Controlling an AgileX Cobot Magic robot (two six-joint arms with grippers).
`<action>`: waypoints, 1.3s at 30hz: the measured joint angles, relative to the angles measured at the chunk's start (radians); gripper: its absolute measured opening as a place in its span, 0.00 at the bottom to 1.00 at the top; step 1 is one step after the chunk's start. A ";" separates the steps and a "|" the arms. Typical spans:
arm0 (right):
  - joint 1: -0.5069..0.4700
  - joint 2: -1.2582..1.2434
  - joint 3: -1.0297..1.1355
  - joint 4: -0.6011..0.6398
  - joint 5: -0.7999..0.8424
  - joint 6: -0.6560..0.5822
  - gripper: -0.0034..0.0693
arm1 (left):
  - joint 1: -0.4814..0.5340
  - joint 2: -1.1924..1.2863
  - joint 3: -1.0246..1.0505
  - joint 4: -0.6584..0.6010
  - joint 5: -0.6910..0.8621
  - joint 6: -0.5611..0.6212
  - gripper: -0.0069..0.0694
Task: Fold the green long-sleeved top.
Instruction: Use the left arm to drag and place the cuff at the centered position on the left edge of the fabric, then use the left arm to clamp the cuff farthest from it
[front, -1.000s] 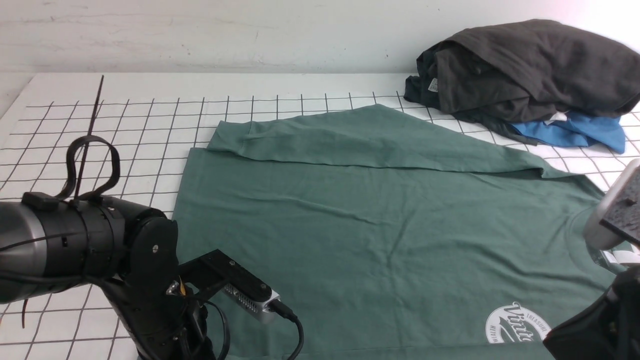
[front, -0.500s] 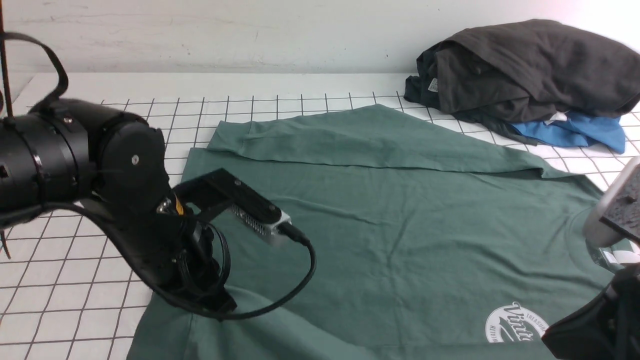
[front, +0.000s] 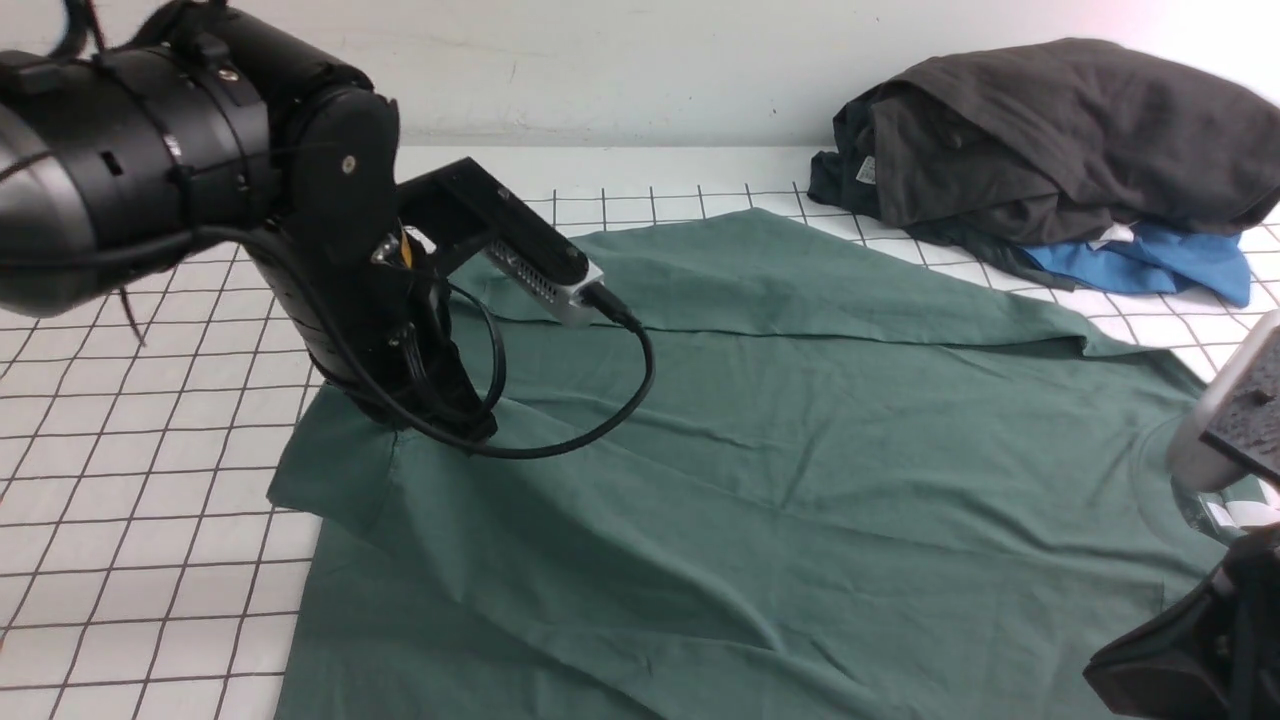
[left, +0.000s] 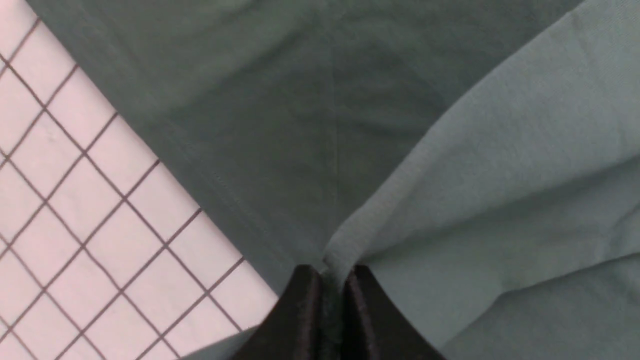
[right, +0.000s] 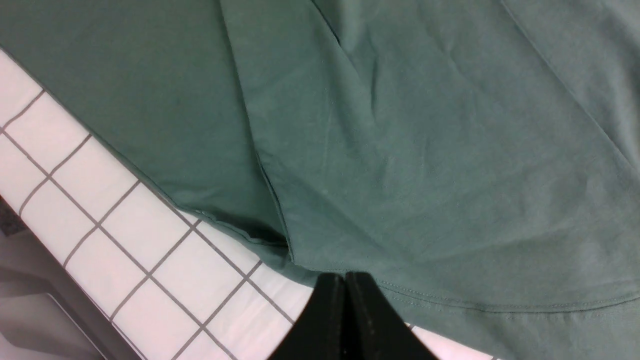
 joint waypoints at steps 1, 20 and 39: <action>0.000 0.000 0.000 -0.002 0.000 0.000 0.03 | 0.007 0.023 -0.004 -0.004 0.000 -0.007 0.13; 0.000 0.128 -0.097 -0.198 -0.099 0.163 0.03 | 0.209 0.217 -0.107 -0.180 -0.084 -0.030 0.46; 0.000 0.528 -0.425 -0.319 -0.168 0.266 0.03 | 0.346 0.557 -0.552 -0.290 -0.247 -0.122 0.62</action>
